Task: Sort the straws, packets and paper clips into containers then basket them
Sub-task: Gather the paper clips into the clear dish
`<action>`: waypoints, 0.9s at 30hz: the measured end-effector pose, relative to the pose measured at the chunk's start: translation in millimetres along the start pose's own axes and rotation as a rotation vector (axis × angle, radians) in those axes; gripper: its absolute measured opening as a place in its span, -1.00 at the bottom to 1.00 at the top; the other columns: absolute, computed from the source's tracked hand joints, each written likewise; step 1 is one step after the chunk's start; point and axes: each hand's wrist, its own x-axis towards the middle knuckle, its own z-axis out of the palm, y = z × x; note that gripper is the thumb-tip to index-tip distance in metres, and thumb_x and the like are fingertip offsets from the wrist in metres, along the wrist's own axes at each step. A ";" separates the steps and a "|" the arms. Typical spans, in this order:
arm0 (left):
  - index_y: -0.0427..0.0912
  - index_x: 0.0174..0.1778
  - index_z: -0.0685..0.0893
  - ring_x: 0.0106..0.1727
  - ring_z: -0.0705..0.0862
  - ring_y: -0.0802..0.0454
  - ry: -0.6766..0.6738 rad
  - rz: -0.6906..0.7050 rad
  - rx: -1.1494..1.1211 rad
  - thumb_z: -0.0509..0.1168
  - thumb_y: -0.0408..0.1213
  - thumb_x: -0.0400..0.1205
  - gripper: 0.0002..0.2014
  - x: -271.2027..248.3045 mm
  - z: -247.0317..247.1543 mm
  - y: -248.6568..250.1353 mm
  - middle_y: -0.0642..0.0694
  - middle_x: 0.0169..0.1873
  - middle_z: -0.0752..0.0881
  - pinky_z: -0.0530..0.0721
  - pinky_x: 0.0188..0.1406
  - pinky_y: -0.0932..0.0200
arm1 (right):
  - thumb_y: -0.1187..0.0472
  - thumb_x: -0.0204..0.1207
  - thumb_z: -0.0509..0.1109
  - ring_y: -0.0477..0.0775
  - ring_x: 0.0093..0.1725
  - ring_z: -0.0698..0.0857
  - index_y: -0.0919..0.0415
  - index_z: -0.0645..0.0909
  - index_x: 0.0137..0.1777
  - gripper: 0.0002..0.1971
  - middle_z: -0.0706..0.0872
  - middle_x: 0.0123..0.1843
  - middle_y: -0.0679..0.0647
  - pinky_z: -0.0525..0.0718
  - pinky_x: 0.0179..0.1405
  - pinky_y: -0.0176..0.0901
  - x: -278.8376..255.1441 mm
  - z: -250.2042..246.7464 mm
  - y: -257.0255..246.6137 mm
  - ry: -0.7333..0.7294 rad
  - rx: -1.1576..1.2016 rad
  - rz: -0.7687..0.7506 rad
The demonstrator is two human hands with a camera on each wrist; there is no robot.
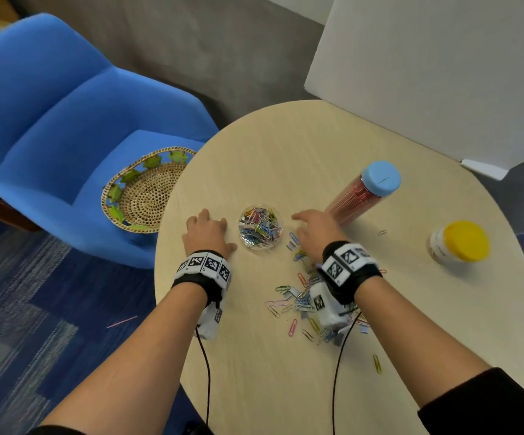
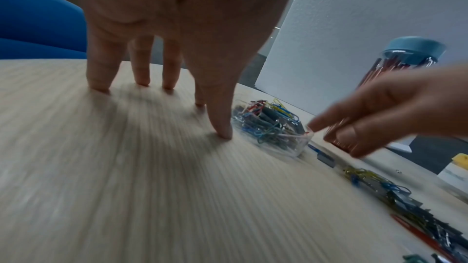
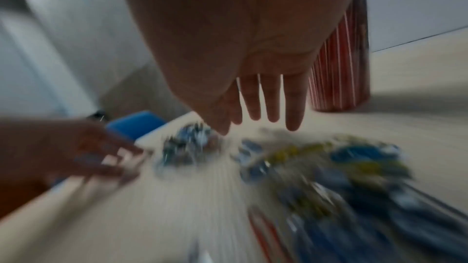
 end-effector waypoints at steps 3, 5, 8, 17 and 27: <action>-0.04 0.40 0.62 0.47 0.35 -0.25 -0.009 0.016 -0.002 0.48 0.07 0.50 -0.44 -1.1 -3.4 -1.3 -0.18 0.44 0.41 0.47 0.43 -0.15 | 0.23 0.72 0.13 0.17 0.65 0.30 0.18 0.21 0.68 -0.48 0.18 0.73 0.13 0.31 0.63 0.04 -35.5 34.6 9.8 -0.162 -0.221 -0.154; -0.05 0.38 0.62 0.45 0.36 -0.25 -0.004 0.023 -0.007 0.48 0.06 0.51 -0.46 -3.5 -5.5 -1.1 -0.19 0.42 0.42 0.52 0.38 -0.15 | 0.33 0.70 0.15 0.16 0.72 0.12 0.22 0.04 0.73 -0.38 0.00 0.77 0.13 0.15 0.69 0.02 -55.4 51.9 24.8 -0.189 -0.304 -0.226; -0.11 0.23 0.65 0.29 0.50 -0.23 0.018 -0.015 0.025 0.41 0.05 0.56 -0.59 -14.3 -1.0 4.7 -0.17 0.25 0.53 0.64 0.12 -0.12 | 0.29 0.71 0.19 0.19 0.65 0.32 0.21 0.29 0.66 -0.48 0.25 0.71 0.16 0.30 0.64 0.01 -79.3 51.5 51.1 -0.161 -0.323 -0.285; -0.14 -0.05 0.73 -0.08 0.73 -0.15 -0.160 0.091 0.128 0.29 0.08 0.59 -0.66 -82.8 43.4 62.6 -0.11 -0.14 0.75 0.72 0.01 0.03 | 0.35 0.63 0.21 0.36 0.55 0.40 0.19 0.49 0.53 -0.54 0.35 0.63 0.31 0.36 0.54 0.07 -46.7 -13.5 139.4 0.133 -0.046 0.200; 0.16 0.59 0.25 0.47 0.34 -0.21 -0.096 0.580 0.151 0.55 0.24 0.29 -0.02 -91.7 73.2 148.2 -0.16 0.52 0.29 0.59 0.29 -0.19 | 0.60 0.50 0.13 0.21 0.68 0.25 0.27 0.14 0.71 -0.26 0.00 0.77 0.14 0.33 0.60 -0.04 -71.7 5.7 146.3 -0.044 -0.083 0.167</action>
